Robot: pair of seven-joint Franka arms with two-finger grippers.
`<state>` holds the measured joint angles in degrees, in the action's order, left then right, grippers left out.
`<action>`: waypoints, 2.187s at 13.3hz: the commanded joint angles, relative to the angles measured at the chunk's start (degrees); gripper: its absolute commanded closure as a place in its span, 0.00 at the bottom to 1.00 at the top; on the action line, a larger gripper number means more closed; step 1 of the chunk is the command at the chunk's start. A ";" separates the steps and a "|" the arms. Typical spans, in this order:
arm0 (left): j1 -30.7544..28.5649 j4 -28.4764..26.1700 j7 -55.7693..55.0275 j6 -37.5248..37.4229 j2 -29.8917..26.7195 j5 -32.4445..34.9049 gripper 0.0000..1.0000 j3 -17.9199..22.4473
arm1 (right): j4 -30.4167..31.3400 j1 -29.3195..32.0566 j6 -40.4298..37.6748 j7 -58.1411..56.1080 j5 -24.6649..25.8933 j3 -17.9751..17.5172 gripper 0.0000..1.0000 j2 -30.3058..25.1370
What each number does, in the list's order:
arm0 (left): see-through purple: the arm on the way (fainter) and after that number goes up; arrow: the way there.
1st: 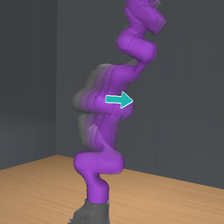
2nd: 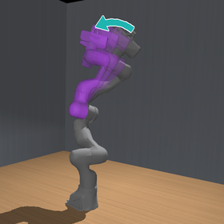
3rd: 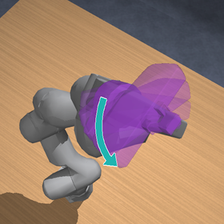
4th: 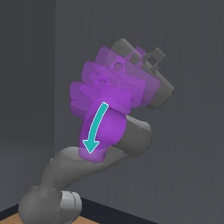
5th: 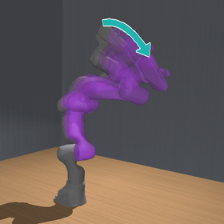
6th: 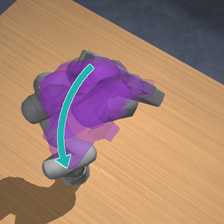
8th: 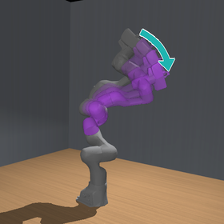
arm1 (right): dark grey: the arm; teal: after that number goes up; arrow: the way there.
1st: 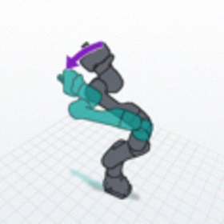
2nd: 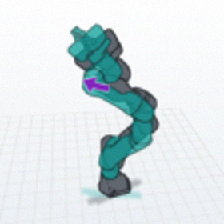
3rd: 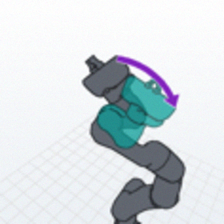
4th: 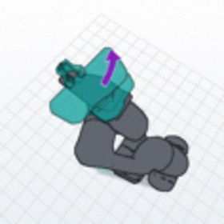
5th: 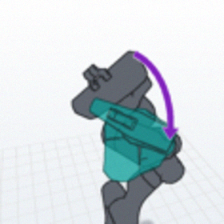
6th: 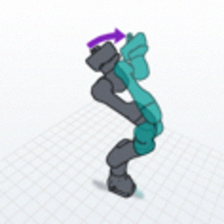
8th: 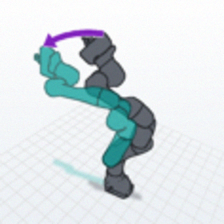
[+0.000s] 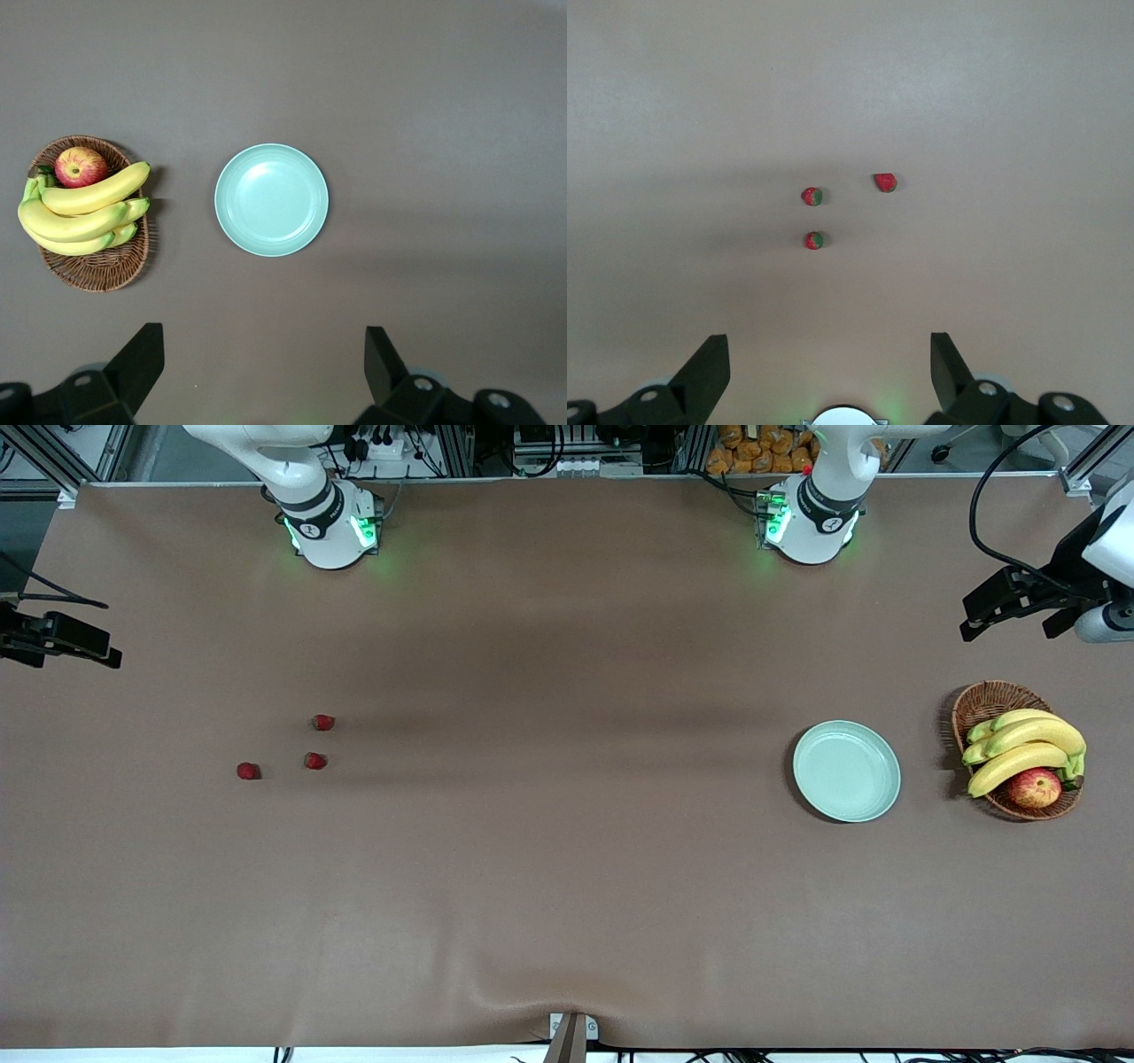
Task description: Collect all strawberries into plate
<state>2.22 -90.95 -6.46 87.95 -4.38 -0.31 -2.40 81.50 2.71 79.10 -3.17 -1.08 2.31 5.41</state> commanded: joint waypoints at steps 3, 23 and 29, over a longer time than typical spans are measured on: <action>-0.64 2.44 1.37 -2.70 -0.10 -1.10 0.00 0.11 | -0.29 -0.42 -0.35 0.89 -0.50 0.15 0.00 -0.31; 0.41 4.03 1.72 -3.32 2.09 -1.01 0.00 0.03 | 20.35 -3.76 26.26 0.89 -0.67 -0.03 0.00 13.65; 0.50 3.85 1.72 -3.32 2.36 -1.10 0.00 0.03 | 24.14 -5.52 32.87 0.89 -2.95 -0.03 0.00 22.44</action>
<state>2.68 -88.42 -6.04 85.49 -2.52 -0.31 -2.53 104.95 -2.07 110.40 -2.82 -2.16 2.00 26.56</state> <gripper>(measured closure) 0.000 0.000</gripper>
